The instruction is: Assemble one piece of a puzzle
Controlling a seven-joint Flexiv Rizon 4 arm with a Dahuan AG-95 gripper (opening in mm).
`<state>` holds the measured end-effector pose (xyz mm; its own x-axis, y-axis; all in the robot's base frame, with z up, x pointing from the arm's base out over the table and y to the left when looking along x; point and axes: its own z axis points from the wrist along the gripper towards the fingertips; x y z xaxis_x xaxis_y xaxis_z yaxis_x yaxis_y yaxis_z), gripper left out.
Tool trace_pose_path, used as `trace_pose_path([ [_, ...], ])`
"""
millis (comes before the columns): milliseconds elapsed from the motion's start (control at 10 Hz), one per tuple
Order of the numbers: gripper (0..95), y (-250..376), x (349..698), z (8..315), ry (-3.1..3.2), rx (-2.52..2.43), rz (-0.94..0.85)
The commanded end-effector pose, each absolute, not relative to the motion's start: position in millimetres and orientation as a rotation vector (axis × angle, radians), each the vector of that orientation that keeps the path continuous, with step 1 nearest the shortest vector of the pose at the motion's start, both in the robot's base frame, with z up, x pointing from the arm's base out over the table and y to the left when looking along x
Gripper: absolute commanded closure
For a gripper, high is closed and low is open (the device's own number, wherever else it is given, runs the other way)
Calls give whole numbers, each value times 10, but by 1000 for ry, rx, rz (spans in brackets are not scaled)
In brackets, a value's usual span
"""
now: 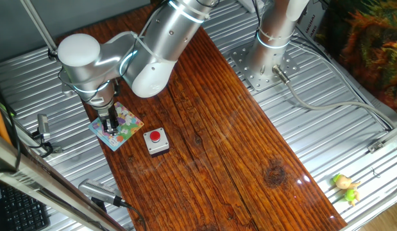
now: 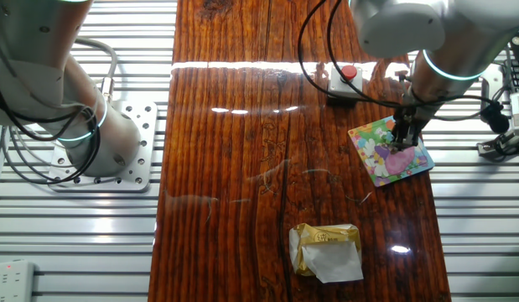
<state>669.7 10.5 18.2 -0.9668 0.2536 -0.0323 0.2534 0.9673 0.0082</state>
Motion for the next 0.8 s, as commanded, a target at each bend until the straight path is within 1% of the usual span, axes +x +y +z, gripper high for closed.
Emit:
trace_pose_path([
  [100, 950, 108, 6698, 184, 3083, 396, 7],
  [800, 950, 109, 6708, 150, 3083, 396, 8],
])
